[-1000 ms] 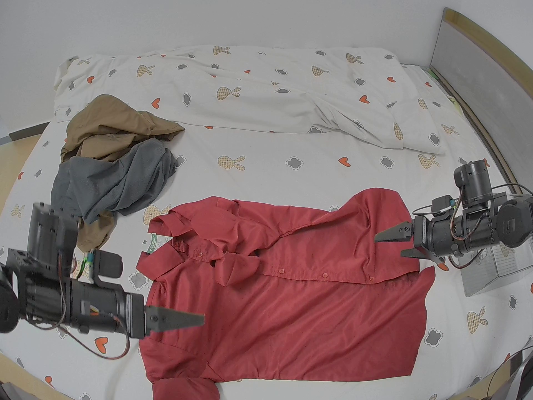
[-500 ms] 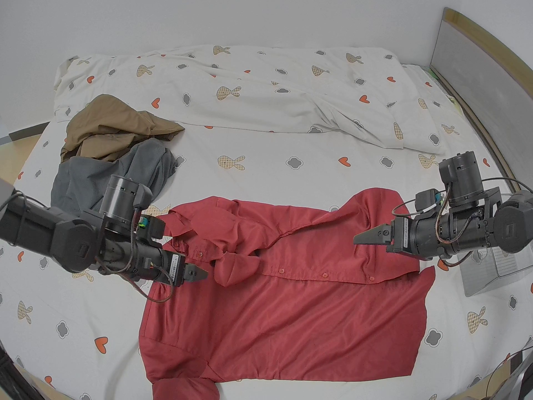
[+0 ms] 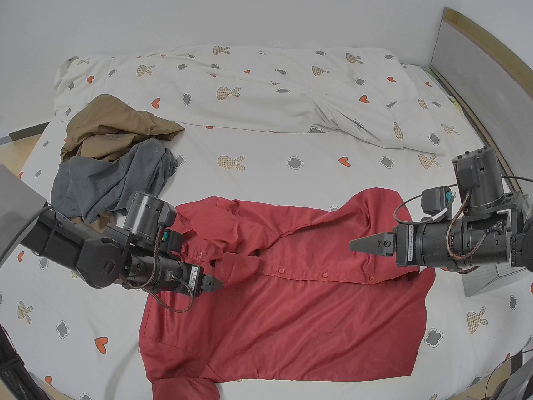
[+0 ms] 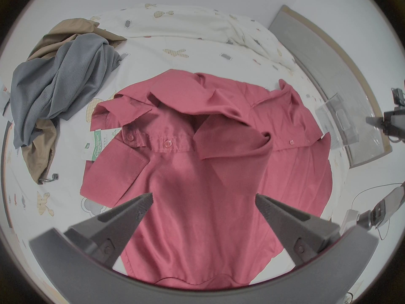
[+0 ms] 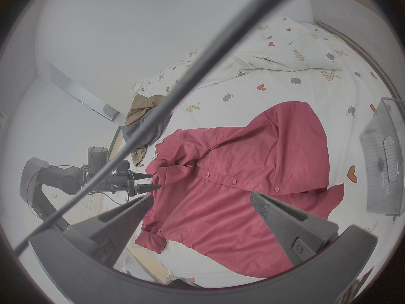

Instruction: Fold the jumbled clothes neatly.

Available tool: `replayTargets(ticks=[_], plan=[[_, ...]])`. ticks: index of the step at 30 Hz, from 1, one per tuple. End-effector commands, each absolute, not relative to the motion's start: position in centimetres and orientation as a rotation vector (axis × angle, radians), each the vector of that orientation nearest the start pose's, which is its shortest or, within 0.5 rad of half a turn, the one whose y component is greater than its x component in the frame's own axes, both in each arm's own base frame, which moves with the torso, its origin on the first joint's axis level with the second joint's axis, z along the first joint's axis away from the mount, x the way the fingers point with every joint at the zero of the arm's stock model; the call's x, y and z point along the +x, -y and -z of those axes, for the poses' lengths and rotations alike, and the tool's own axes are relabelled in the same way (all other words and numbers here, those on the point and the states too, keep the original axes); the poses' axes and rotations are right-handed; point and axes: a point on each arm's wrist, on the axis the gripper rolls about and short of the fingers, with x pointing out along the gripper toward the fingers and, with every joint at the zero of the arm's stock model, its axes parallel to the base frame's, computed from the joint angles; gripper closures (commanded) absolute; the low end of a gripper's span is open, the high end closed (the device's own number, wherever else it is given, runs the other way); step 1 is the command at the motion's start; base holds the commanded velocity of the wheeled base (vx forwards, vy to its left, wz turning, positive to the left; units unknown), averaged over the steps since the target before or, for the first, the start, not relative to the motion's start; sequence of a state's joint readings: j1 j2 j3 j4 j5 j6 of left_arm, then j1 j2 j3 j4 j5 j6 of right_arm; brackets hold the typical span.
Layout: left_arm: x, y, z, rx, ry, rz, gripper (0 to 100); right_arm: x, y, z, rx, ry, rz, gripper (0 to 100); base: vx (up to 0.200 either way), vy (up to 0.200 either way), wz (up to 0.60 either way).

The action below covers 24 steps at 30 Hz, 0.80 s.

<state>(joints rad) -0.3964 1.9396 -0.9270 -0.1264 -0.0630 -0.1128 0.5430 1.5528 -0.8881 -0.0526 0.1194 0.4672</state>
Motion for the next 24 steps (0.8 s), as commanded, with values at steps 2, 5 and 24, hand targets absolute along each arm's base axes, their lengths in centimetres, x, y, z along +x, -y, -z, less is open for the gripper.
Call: replayTargets(ticks=[2,5,24], plan=[[29.5,12.8,-8.7,0.005,-0.889,0.387,0,21.1,-13.1,-19.0,0.302,-0.751,-0.484,0,0.0,0.0,0.0],[28.5,12.4,-9.1,-0.019,-0.894,0.39,0,21.1,-13.0,-18.1,0.296,-0.785,-0.473,0,0.0,0.0,0.0],[21.5,9.8,-7.9,0.019,-1.005,0.375,0,13.9,-12.5,-5.8,-0.6,-1.078,-0.433,0,0.0,0.0,0.0]])
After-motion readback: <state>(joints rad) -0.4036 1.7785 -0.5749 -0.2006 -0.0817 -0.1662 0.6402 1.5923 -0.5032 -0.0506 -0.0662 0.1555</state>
